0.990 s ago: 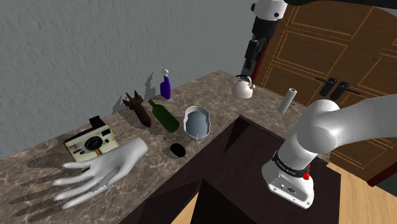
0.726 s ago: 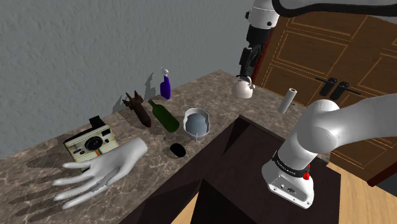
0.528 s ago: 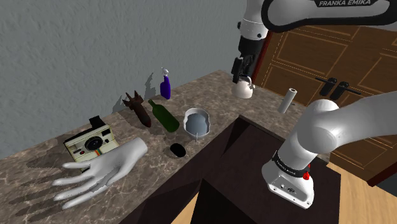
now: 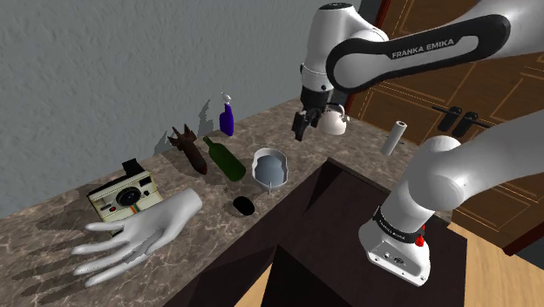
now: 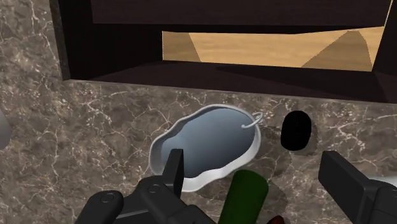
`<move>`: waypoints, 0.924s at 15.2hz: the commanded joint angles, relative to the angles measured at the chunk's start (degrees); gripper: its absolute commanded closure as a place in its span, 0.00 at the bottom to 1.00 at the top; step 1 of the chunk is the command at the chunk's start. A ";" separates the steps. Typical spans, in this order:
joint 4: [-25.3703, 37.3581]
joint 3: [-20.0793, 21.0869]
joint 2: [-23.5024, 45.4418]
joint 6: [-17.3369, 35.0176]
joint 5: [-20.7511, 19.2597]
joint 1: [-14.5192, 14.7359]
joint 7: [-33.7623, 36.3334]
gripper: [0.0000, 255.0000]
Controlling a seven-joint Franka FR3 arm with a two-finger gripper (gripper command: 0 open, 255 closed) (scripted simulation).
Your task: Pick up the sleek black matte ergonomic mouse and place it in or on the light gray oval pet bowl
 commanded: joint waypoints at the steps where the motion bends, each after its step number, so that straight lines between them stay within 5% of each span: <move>1: -0.87 1.20 3.07 4.12 -0.06 0.08 1.57 0.00; 8: -1.53 6.68 17.60 19.17 -2.58 -0.49 9.52 0.00; 14: 1.91 11.00 32.90 29.80 -11.84 -2.66 20.70 0.00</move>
